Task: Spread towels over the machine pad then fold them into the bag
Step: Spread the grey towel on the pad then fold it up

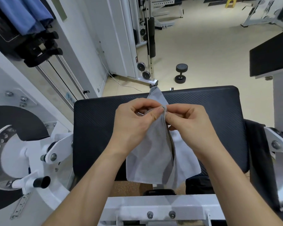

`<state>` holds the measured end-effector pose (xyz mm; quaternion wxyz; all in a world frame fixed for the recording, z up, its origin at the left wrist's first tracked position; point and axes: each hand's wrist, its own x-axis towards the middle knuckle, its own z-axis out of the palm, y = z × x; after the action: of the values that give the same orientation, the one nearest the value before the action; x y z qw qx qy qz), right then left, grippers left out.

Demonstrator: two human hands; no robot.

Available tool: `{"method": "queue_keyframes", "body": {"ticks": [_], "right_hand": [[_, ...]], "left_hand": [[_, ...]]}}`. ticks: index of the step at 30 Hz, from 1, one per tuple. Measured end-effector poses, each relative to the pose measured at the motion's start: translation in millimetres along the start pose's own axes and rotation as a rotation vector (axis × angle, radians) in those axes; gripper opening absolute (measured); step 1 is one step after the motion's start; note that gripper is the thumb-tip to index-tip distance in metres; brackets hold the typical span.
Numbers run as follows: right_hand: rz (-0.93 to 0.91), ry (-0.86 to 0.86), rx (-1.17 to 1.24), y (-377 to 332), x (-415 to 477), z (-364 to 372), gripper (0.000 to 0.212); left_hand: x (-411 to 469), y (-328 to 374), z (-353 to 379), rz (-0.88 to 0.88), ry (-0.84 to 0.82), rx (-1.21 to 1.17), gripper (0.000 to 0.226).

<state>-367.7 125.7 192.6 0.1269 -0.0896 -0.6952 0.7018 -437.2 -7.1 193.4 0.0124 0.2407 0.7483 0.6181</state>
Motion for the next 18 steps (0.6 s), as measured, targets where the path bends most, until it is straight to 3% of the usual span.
{"method": "queue_keyframes", "body": {"ticks": [11, 15, 18], "right_hand": [[-0.107, -0.046, -0.146, -7.8, 1.4, 0.5, 0.039], [-0.029, -0.091, 0.018, -8.6, 2.7, -2.3, 0.019], [-0.001, -0.124, 0.079, -8.7, 4.3, -4.2, 0.017]], "left_hand": [[0.8, -1.6, 0.9, -0.017, 0.039, -0.022, 0.014], [-0.8, -0.1, 0.8, 0.038, 0.061, 0.014, 0.015], [-1.5, 2.7, 0.5, 0.030, 0.066, 0.005, 0.016]]}}
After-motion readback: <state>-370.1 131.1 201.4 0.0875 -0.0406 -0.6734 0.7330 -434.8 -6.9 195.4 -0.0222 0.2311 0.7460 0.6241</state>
